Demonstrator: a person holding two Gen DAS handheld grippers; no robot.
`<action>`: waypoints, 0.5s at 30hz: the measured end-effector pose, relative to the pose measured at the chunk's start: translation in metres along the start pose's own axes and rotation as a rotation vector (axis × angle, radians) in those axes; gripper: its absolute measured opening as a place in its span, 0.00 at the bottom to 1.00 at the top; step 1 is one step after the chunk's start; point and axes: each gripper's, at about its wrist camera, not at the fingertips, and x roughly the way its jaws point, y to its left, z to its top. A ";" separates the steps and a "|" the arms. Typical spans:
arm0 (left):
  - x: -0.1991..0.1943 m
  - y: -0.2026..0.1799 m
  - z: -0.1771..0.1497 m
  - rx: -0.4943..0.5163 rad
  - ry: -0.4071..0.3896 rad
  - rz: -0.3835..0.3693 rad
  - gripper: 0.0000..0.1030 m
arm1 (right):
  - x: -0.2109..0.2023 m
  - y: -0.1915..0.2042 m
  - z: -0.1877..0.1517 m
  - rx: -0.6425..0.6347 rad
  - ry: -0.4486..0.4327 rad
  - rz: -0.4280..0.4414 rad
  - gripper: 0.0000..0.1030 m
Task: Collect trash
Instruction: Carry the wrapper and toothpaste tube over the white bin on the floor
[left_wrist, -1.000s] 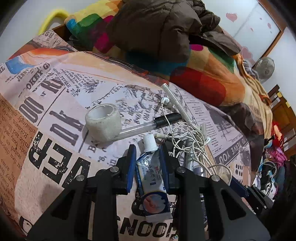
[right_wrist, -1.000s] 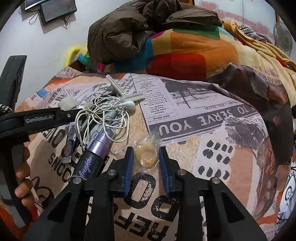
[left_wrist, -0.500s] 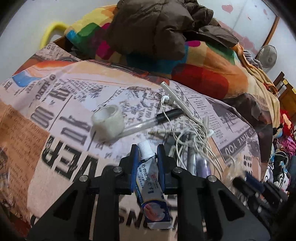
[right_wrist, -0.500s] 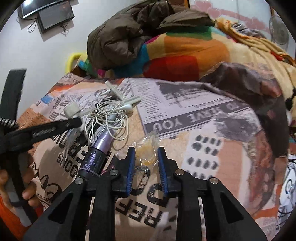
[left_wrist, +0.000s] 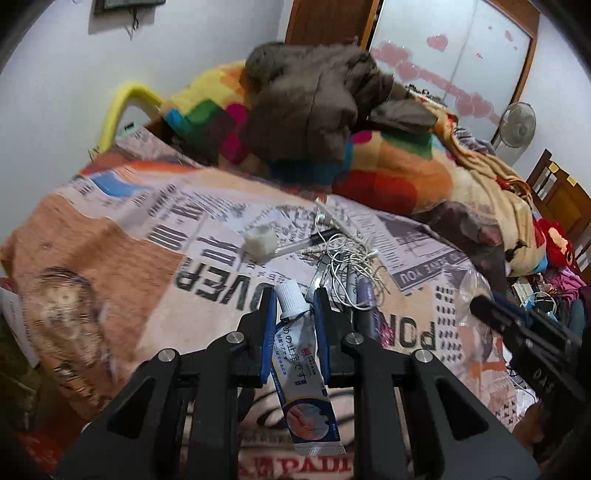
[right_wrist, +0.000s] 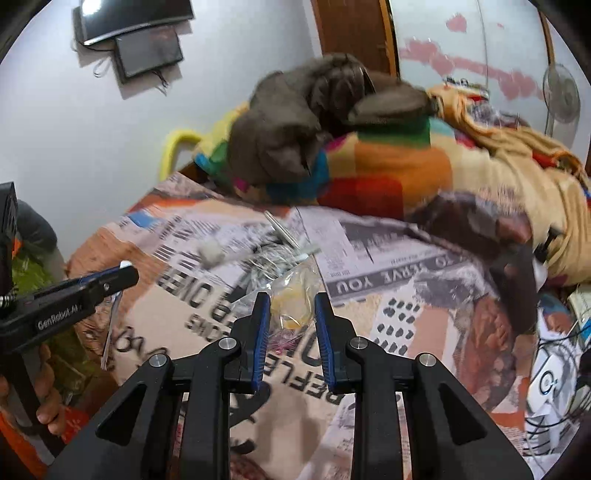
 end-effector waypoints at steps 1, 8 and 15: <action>-0.007 0.000 0.000 0.001 -0.006 0.001 0.19 | -0.007 0.005 0.002 -0.008 -0.011 0.004 0.21; -0.087 0.012 -0.009 -0.009 -0.092 0.026 0.19 | -0.055 0.049 0.010 -0.064 -0.072 0.077 0.21; -0.156 0.036 -0.028 -0.021 -0.155 0.071 0.19 | -0.099 0.104 0.004 -0.157 -0.126 0.140 0.22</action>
